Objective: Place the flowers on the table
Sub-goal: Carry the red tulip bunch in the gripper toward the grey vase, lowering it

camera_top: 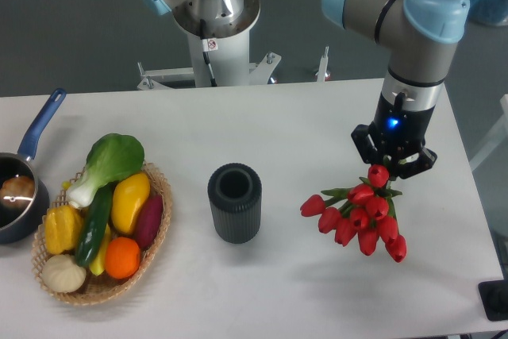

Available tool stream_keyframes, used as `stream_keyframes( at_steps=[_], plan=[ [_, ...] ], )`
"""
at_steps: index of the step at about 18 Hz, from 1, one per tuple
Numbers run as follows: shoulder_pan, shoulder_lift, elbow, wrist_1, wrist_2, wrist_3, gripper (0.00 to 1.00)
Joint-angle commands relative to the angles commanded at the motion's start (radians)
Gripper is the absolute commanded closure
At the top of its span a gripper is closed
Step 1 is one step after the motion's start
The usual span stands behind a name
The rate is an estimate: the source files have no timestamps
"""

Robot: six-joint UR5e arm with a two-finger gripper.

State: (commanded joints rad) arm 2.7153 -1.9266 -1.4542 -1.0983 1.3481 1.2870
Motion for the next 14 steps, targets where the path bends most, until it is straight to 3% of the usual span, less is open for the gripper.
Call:
stream_keyframes(
  at_steps=[8,14],
  plan=[
    [-0.019,-0.025,-0.002,-0.003,0.06,0.0,0.94],
    [-0.034,-0.028,-0.061,-0.005,0.108,-0.002,0.94]
  ],
)
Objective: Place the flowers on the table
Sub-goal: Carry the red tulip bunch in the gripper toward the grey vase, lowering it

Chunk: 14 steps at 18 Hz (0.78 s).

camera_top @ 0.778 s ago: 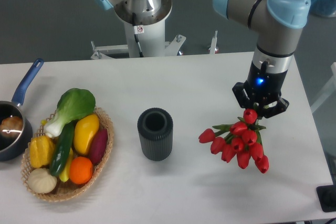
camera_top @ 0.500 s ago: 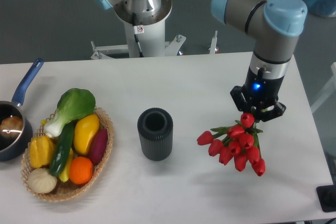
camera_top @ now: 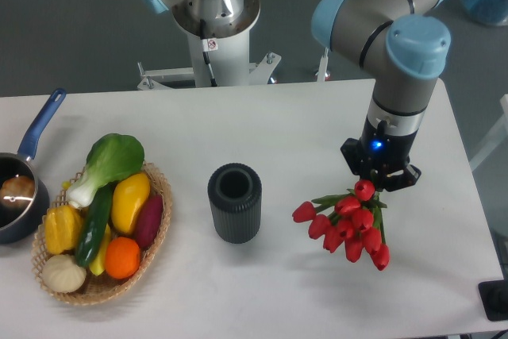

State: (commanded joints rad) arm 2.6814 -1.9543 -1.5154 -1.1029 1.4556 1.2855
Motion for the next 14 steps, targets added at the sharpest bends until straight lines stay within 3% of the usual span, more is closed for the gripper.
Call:
stream_keyframes(
  at_steps=[3,8,14],
  plan=[
    [-0.005,0.005,-0.049,0.005,0.06,-0.003,0.94],
    [-0.029,-0.005,-0.058,0.001,0.09,-0.009,0.92],
    [-0.063,-0.028,-0.062,0.003,0.114,-0.012,0.8]
  ],
)
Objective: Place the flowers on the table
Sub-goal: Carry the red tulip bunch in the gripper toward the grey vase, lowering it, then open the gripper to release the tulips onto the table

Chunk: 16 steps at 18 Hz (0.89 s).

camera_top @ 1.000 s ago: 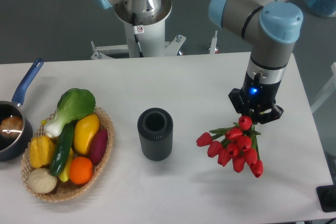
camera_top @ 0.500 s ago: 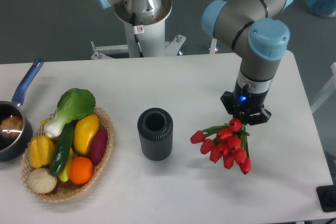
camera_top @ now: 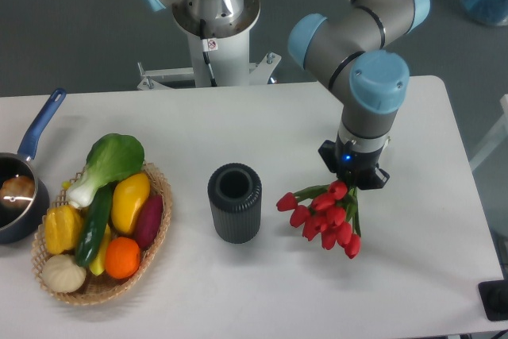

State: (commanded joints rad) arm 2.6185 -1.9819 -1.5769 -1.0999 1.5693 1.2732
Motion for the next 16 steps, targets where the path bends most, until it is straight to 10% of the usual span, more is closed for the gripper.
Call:
stream_keyframes(
  at_steps=[4,6,7,16],
  plan=[
    [-0.002,-0.006,-0.032,0.002,0.0,-0.005,0.63],
    [-0.002,-0.006,-0.032,0.002,0.0,-0.005,0.39],
    [-0.002,-0.005,-0.034,0.003,-0.003,-0.003,0.0],
    [0.011,0.009,-0.022,0.026,-0.008,0.008,0.0]
  ],
)
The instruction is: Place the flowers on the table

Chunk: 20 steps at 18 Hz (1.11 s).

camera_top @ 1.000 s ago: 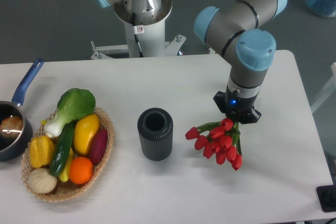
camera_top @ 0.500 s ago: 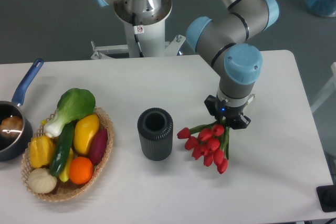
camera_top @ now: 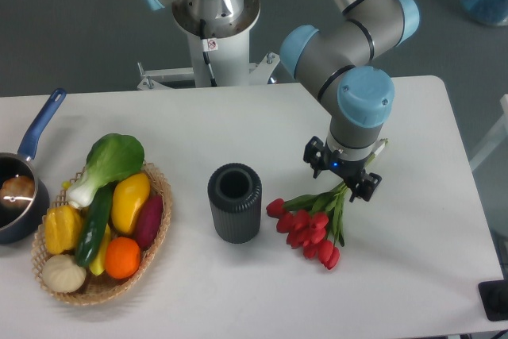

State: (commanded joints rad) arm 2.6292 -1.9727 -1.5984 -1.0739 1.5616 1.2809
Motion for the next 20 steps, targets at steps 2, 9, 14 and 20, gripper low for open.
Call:
stream_keyframes(
  at_steps=[2,9,14,20],
  plan=[
    [0.006,0.002,0.005,0.017,-0.011,0.002,0.0],
    [0.046,0.015,0.061,0.018,-0.063,0.002,0.0],
    [0.092,-0.026,0.12,0.017,-0.087,0.009,0.0],
    [0.109,-0.037,0.146,0.008,-0.087,0.017,0.0]
  ],
)
